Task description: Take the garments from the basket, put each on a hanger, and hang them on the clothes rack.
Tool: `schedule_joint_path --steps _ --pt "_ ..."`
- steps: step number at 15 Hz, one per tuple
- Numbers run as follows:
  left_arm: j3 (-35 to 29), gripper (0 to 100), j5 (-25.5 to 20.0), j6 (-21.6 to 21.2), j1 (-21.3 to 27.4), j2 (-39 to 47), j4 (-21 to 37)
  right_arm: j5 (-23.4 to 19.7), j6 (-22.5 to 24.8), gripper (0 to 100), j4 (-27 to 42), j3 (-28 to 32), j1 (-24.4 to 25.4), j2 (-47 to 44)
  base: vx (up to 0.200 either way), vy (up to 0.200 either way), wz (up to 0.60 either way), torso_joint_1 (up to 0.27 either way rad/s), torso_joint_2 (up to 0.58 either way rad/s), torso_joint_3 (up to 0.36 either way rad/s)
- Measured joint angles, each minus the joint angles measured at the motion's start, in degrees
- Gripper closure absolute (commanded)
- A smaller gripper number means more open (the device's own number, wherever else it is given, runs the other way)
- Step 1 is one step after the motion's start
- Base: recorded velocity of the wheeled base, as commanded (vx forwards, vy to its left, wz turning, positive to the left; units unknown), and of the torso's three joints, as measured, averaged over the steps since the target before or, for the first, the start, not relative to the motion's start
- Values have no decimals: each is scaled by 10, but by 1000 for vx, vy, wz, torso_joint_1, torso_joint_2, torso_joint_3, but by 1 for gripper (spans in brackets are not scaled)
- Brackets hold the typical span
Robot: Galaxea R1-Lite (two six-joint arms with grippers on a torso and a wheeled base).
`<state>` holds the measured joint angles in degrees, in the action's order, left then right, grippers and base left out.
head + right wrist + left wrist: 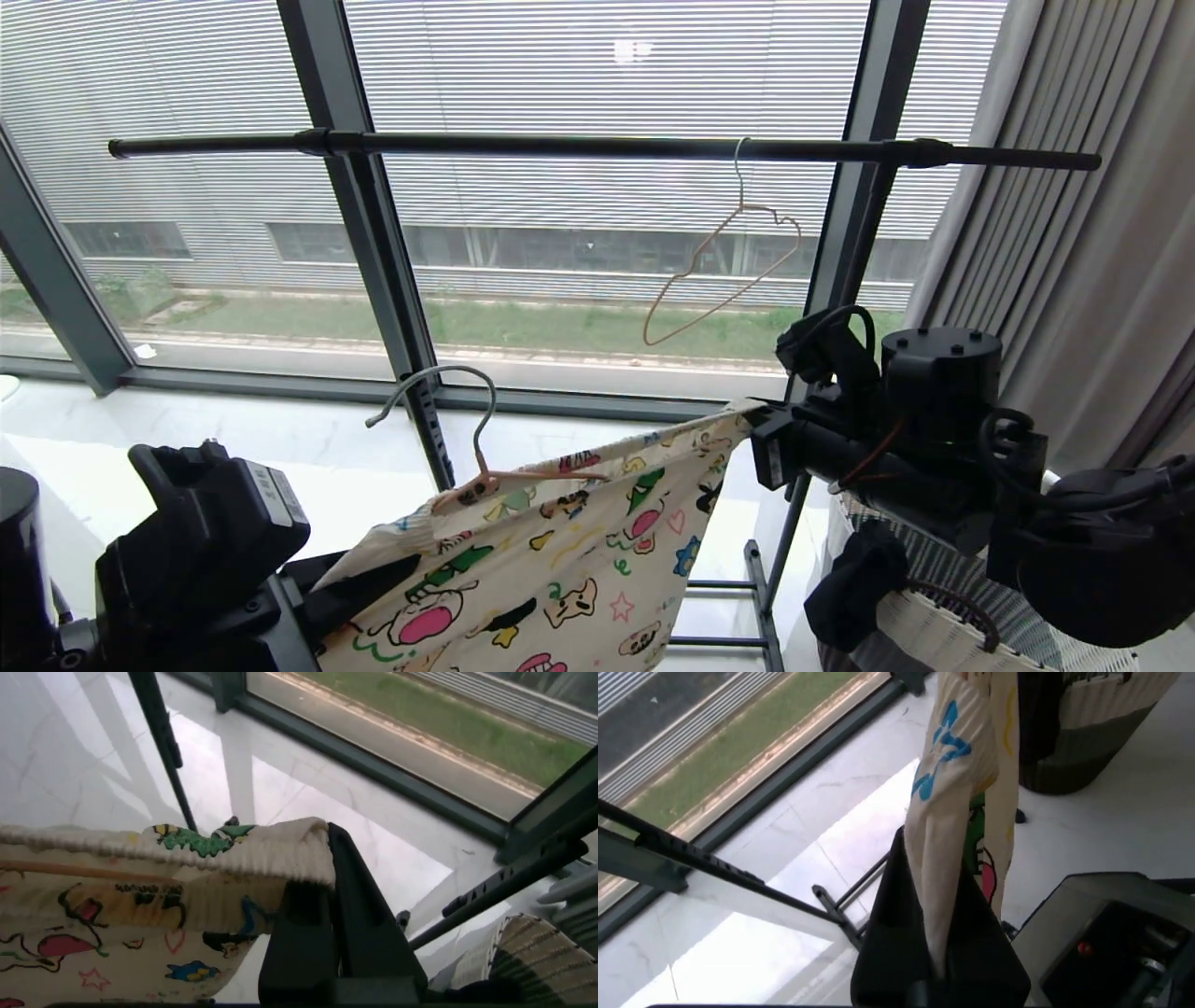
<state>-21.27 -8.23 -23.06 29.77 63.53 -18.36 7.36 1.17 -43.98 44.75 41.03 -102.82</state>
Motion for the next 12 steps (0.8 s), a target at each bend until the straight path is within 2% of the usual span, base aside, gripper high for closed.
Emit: schedule_joint_path --steps 1,6,9,11,12 --pt "3 100 1 0 0 4 -1 -13 7 100 7 1 -5 7 0 0 0 0 0 0" --pt "-13 100 -2 2 5 30 -8 -133 71 100 106 12 -12 62 0 0 0 0 0 0" --pt "-19 100 -9 -5 62 30 -8 -153 98 100 163 50 -20 71 0 0 0 0 0 0" --pt "-20 100 -9 -7 80 30 -8 -166 108 100 196 68 -20 72 0 0 0 0 0 0" --pt "-20 100 -9 -8 82 30 -8 -170 110 0 203 74 -20 73 0 0 0 0 0 0"
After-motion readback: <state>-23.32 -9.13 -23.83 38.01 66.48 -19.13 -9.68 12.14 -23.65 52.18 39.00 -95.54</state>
